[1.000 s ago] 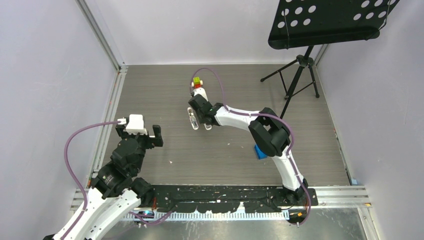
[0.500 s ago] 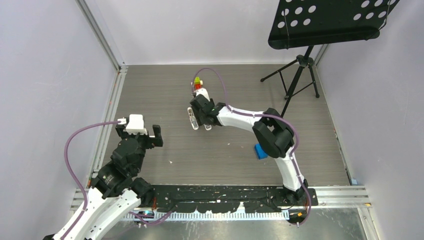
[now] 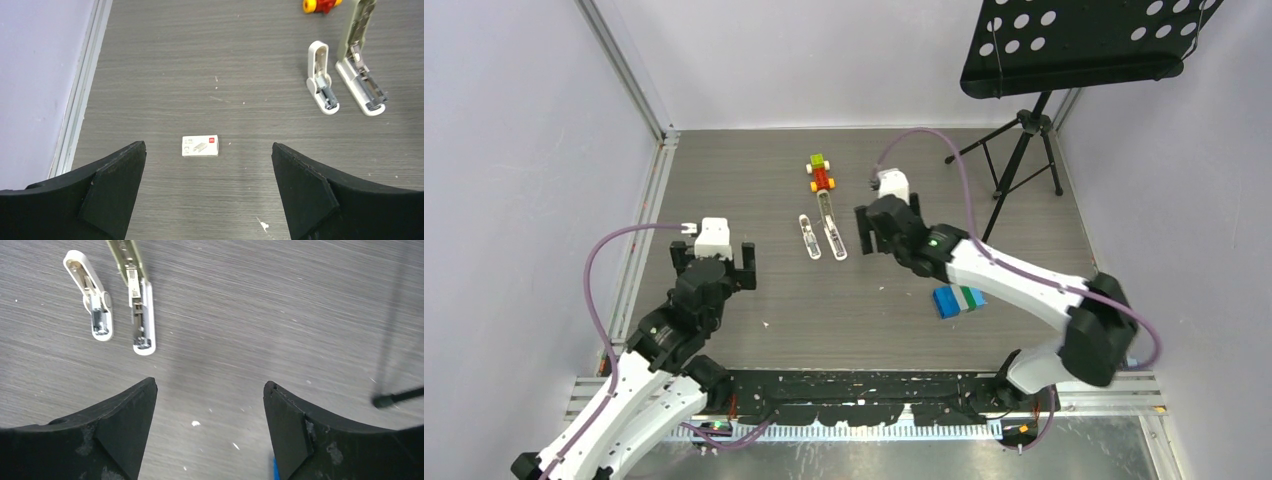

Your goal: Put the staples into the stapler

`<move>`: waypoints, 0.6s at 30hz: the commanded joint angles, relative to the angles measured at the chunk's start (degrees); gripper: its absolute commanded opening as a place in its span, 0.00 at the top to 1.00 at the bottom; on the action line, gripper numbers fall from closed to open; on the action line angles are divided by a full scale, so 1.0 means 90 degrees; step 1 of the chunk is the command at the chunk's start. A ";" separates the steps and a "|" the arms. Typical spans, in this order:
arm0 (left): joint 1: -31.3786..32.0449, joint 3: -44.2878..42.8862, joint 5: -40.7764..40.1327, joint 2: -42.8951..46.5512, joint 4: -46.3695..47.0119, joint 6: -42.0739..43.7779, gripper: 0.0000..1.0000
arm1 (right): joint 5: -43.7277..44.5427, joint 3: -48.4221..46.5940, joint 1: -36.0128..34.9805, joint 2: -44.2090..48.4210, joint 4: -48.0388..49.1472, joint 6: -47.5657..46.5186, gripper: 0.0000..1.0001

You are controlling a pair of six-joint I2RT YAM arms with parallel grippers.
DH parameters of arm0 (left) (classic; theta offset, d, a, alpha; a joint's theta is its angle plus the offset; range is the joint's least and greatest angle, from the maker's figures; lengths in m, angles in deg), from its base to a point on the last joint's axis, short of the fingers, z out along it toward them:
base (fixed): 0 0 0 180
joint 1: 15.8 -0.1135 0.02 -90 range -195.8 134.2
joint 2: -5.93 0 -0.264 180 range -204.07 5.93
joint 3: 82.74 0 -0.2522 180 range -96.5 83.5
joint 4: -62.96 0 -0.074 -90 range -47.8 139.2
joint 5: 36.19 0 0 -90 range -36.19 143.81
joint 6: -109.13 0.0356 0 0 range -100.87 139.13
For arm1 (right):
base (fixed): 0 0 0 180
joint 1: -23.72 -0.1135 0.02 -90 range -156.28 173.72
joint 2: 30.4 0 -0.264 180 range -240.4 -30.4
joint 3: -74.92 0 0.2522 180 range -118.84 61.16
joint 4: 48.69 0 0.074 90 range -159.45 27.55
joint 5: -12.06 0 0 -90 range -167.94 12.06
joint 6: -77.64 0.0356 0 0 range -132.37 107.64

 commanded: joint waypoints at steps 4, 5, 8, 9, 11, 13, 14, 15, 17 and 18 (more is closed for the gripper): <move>-0.0488 -0.0418 0.0091 -0.0860 -0.0234 -0.0668 0.00 | 0.1077 0.1198 -0.0003 0.2110 -0.0252 0.0166 0.15; -0.0617 -0.0485 0.0101 -0.1031 -0.0327 -0.0864 0.00 | 0.1153 0.1301 -0.0003 0.2321 -0.0330 0.0179 0.15; -0.1156 -0.0673 0.0348 -0.1561 -0.0566 -0.1463 0.00 | 0.1405 0.1578 -0.0003 0.2842 -0.0583 0.0235 0.15; -0.1355 -0.0737 0.0492 -0.1798 -0.0642 -0.1669 0.00 | 0.1480 0.1661 -0.0003 0.2980 -0.0655 0.0251 0.15; -0.1750 -0.0796 0.0871 -0.2134 -0.0685 -0.1965 0.00 | 0.1635 0.1800 -0.0003 0.3263 -0.0817 0.0284 0.15; -0.2161 -0.0809 0.1316 -0.2468 -0.0591 -0.2181 0.00 | 0.1787 0.1914 -0.0005 0.3539 -0.0973 0.0401 0.15; -0.2384 -0.0830 0.1556 -0.2637 -0.0541 -0.2262 0.00 | 0.1836 0.1976 -0.0006 0.3680 -0.1005 0.0474 0.15; -0.2590 -0.0871 0.1841 -0.2834 -0.0520 -0.2367 0.00 | 0.1848 0.2058 -0.0004 0.3825 -0.1002 0.0552 0.15; -0.2858 -0.0985 0.2030 -0.3235 -0.0517 -0.2537 0.00 | 0.1866 0.2252 -0.0003 0.4149 -0.0903 0.0618 0.15; -0.2958 -0.1049 0.2041 -0.3455 -0.0524 -0.2627 0.00 | 0.1890 0.2369 -0.0003 0.4286 -0.0839 0.0627 0.15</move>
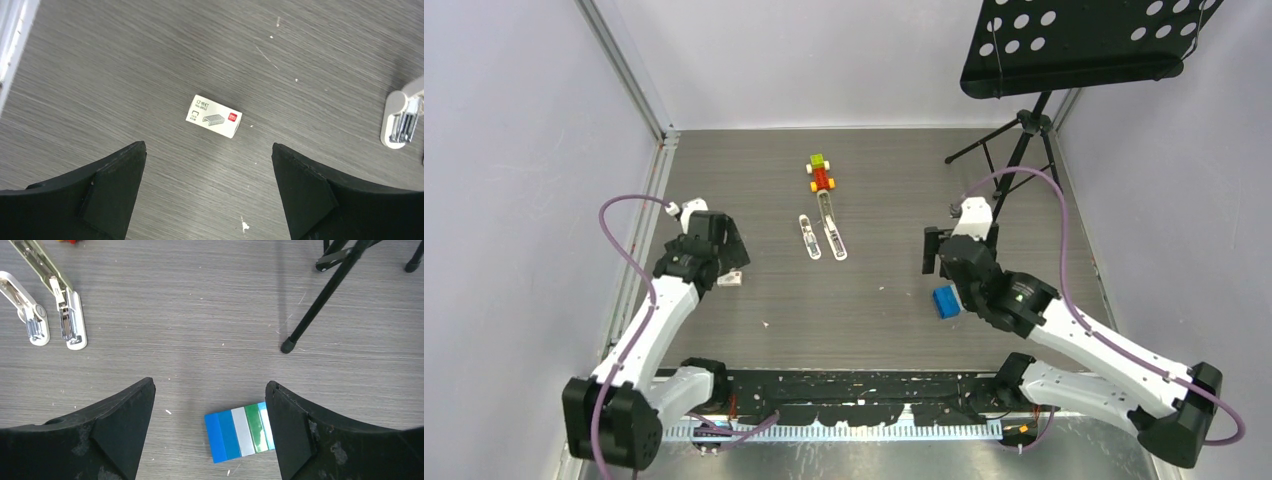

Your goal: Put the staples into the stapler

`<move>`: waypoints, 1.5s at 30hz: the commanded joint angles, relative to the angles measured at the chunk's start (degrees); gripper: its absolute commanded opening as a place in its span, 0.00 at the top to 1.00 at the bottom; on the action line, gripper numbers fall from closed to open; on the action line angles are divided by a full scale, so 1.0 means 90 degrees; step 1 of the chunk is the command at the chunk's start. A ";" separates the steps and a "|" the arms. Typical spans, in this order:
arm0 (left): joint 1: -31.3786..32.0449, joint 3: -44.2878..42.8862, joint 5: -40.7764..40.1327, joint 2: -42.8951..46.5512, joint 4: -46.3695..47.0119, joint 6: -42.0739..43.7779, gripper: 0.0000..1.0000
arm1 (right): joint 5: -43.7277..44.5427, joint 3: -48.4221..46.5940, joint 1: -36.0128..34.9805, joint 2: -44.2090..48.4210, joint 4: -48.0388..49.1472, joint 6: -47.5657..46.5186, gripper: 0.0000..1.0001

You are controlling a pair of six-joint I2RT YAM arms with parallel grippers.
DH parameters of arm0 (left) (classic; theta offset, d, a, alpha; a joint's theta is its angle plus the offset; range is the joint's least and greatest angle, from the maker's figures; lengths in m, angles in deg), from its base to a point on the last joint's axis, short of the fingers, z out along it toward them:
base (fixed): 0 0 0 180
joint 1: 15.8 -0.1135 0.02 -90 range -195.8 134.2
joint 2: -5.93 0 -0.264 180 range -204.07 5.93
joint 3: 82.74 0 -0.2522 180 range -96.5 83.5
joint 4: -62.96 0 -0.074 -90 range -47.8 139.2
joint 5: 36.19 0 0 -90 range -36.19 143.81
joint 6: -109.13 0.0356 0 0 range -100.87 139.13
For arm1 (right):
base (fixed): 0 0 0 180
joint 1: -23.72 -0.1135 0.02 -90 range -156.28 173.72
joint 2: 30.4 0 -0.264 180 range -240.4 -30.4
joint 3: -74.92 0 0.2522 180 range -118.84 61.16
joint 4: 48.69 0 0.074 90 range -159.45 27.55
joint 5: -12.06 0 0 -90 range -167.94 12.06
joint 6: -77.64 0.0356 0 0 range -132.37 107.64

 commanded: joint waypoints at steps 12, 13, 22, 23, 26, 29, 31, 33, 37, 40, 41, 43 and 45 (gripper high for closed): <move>-0.1260 -0.1006 0.0553 -0.2367 -0.0146 -0.1424 0.25 | 0.0654 0.0775 -0.0011 0.1177 0.0330 0.0387 0.15; -0.1263 -0.1020 0.0612 -0.2480 -0.0113 -0.1424 0.27 | 0.0662 0.0779 -0.0004 0.1191 0.0319 0.0392 0.15; -0.1719 -0.1178 0.1122 -0.3328 -0.0011 -0.1311 0.35 | 0.0756 0.0899 -0.0010 0.1451 0.0274 0.0476 0.15; -0.1726 -0.1208 0.1209 -0.3412 -0.0004 -0.1270 0.36 | 0.0752 0.0899 -0.0009 0.1453 0.0276 0.0476 0.15; -0.1737 -0.1308 0.1424 -0.3636 -0.0049 -0.1161 0.39 | 0.0745 0.0908 -0.0006 0.1446 0.0251 0.0499 0.15; -0.1742 -0.1297 0.1546 -0.3717 -0.0039 -0.1108 0.41 | 0.0751 0.0905 -0.0008 0.1468 0.0212 0.0526 0.15; -0.1737 -0.1258 0.1624 -0.3744 -0.0026 -0.1111 0.44 | 0.0749 0.0914 -0.0006 0.1516 0.0217 0.0530 0.15; -0.1742 -0.1227 0.1752 -0.3803 -0.0040 -0.1138 0.46 | 0.0753 0.0930 -0.0011 0.1546 0.0220 0.0534 0.15; -0.1736 -0.1147 0.2061 -0.3860 -0.0091 -0.1160 0.51 | 0.0750 0.0947 -0.0015 0.1583 0.0209 0.0558 0.15; -0.1736 -0.1051 0.2212 -0.3742 -0.0169 -0.1174 0.56 | 0.0728 0.0955 -0.0006 0.1587 0.0216 0.0573 0.15; -0.1733 -0.0988 0.2321 -0.3674 -0.0173 -0.1192 0.57 | 0.0726 0.0952 -0.0017 0.1593 0.0212 0.0567 0.15; -0.1693 -0.0843 0.2469 -0.3486 -0.0140 -0.1242 0.60 | 0.0708 0.0952 -0.0012 0.1589 0.0212 0.0568 0.15; -0.1606 -0.0700 0.2590 -0.3315 -0.0127 -0.1337 0.61 | 0.0687 0.0953 -0.0011 0.1570 0.0219 0.0578 0.15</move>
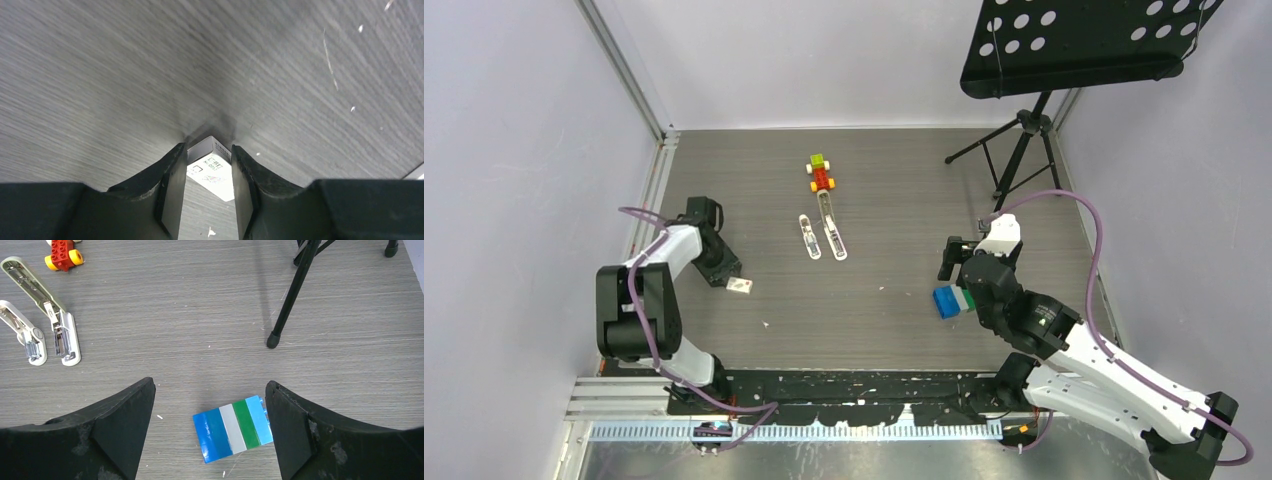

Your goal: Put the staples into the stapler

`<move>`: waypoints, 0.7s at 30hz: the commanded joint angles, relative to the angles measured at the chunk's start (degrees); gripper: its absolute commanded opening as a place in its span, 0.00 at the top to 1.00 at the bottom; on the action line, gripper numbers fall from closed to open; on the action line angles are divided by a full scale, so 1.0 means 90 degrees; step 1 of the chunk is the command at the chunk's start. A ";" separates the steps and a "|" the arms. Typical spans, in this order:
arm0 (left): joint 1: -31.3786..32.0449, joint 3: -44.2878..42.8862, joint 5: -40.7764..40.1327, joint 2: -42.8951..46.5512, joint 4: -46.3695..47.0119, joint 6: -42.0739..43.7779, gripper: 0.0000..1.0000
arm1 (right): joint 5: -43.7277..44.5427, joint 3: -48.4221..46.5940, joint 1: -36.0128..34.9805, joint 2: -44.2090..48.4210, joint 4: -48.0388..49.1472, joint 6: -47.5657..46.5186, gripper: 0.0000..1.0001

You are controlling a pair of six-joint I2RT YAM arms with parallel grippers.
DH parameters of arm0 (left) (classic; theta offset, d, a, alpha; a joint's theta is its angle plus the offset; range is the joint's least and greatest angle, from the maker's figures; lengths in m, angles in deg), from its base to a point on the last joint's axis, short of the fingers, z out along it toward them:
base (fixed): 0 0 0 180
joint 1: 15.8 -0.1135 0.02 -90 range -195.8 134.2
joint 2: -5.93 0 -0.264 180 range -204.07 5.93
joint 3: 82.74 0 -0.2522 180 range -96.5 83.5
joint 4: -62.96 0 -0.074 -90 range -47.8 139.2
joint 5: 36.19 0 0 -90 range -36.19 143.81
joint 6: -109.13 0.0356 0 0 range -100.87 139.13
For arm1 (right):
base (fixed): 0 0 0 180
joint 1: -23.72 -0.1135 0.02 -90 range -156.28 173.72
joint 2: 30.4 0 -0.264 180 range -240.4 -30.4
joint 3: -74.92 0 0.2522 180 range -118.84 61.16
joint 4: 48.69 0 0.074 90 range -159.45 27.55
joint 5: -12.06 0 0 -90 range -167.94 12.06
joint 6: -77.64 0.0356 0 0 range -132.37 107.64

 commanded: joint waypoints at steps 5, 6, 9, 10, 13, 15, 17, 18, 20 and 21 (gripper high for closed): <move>0.0318 0.0821 0.0918 0.0945 0.0231 -0.0613 0.62 | 0.0059 -0.0013 -0.0013 -0.0094 0.0206 0.0149 0.15; 0.0327 0.0932 0.1002 0.1048 0.0280 -0.0724 0.63 | 0.0050 -0.0015 -0.0012 -0.0138 0.0205 0.0150 0.15; 0.0671 0.1228 0.1140 0.1446 0.0373 -0.1133 0.62 | 0.0040 -0.0028 -0.0008 -0.0234 0.0208 0.0156 0.15; 0.0788 0.1297 0.1099 0.1599 0.0380 -0.1261 0.61 | 0.0039 -0.0029 -0.0011 -0.0264 0.0221 0.0140 0.15; 0.1168 0.1531 0.0935 0.2016 0.0417 -0.1667 0.59 | 0.0044 -0.0044 -0.0009 -0.0369 0.0231 0.0137 0.15; 0.1346 0.1670 0.0935 0.2223 0.0438 -0.1870 0.55 | 0.0043 -0.0058 -0.0012 -0.0433 0.0240 0.0127 0.15; 0.1409 0.1763 0.0958 0.2426 0.0426 -0.1954 0.50 | 0.0025 -0.0070 -0.0005 -0.0485 0.0231 0.0107 0.15; 0.1412 0.1788 0.0888 0.2545 0.0374 -0.1950 0.46 | -0.0001 -0.0072 -0.0007 -0.0515 0.0235 0.0102 0.15; 0.1413 0.1823 0.0574 0.2830 0.0183 -0.1899 0.39 | -0.0050 -0.0067 -0.0012 -0.0575 0.0271 0.0078 0.15; 0.1413 0.1855 0.0360 0.3036 0.0133 -0.1855 0.36 | -0.0086 -0.0066 -0.0004 -0.0602 0.0294 0.0068 0.15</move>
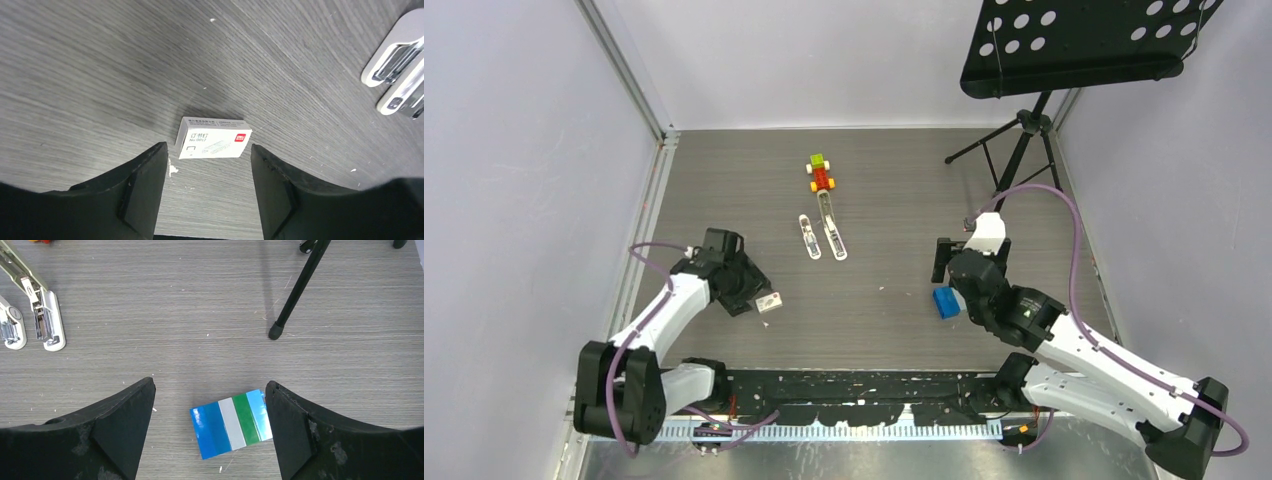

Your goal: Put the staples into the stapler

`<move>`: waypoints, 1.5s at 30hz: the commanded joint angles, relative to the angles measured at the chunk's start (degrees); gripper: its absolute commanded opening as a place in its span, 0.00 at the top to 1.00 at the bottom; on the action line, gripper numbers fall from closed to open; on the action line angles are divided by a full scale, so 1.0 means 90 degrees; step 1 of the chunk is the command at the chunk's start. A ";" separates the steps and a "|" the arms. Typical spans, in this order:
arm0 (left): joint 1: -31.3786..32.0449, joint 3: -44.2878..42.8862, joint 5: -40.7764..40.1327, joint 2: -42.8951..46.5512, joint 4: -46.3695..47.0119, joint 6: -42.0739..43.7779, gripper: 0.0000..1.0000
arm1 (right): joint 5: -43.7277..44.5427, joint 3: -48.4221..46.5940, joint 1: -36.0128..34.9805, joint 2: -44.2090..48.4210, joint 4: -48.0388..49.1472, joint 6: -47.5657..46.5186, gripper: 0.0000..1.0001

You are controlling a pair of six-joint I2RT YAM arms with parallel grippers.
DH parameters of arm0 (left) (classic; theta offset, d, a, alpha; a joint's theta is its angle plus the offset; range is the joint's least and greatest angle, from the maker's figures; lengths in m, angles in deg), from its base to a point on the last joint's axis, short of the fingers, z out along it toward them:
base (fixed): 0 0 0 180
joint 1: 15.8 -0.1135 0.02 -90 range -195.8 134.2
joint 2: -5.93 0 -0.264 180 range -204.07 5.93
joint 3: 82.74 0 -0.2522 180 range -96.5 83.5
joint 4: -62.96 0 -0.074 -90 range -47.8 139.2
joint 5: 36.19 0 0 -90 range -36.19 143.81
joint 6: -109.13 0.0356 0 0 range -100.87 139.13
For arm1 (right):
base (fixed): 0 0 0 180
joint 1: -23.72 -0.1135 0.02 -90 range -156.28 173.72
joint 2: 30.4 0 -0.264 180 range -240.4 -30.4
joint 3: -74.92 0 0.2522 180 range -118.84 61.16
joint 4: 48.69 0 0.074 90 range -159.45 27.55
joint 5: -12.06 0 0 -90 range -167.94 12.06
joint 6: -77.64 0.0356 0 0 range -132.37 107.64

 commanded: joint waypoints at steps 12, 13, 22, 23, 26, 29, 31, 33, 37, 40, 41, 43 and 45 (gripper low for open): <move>0.0007 0.0642 -0.0400 0.0667 0.0766 0.0397 0.33 | -0.0129 -0.0117 -0.0017 -0.0464 0.0385 -0.0012 0.15; 0.0015 0.0687 -0.0207 0.0626 0.0875 0.0403 0.35 | -0.0163 -0.0108 -0.0006 -0.0489 0.0398 -0.0017 0.15; 0.0270 0.0978 0.0325 0.0311 0.1451 0.0305 0.57 | -0.0446 -0.0129 -0.0016 -0.0737 0.0499 -0.0071 0.15; 0.0323 0.1026 0.0334 0.0325 0.1521 0.0289 0.60 | -0.0521 -0.0119 -0.0010 -0.0771 0.0533 -0.0085 0.15; 0.0481 0.1095 0.0328 0.0338 0.1692 0.0277 0.65 | -0.0809 -0.0107 -0.0010 -0.0886 0.0643 -0.0093 0.15; 0.0703 0.1111 0.0325 0.0293 0.1887 0.0241 0.68 | -0.1213 -0.0017 -0.0011 -0.0995 0.0866 -0.0046 0.15; 0.0921 0.1111 0.0286 0.0262 0.2039 0.0221 0.70 | -0.1463 0.0038 -0.0009 -0.1087 0.1017 0.0027 0.15; 0.1166 0.1102 0.0225 0.0228 0.2196 0.0203 0.70 | -0.1713 0.0090 -0.0010 -0.1191 0.1191 0.0118 0.15; 0.1582 0.1137 0.0206 0.0175 0.2613 0.0006 0.72 | -0.2189 0.0145 -0.0012 -0.1434 0.1606 0.0326 0.15; 0.1890 0.1205 0.0162 0.0142 0.3000 -0.0180 0.76 | -0.2529 0.0224 -0.0013 -0.1649 0.2014 0.0540 0.15; 0.1986 0.1237 0.0152 0.0134 0.3123 -0.0256 0.76 | -0.2681 0.0275 -0.0007 -0.1696 0.2195 0.0637 0.16; 0.2182 0.1319 0.0113 0.0100 0.3418 -0.0400 0.77 | -0.3040 0.0410 -0.0009 -0.1876 0.2663 0.0815 0.16; 0.2357 0.1401 0.0087 0.0044 0.3699 -0.0533 0.78 | -0.3370 0.0540 -0.0013 -0.2075 0.3102 0.1080 0.18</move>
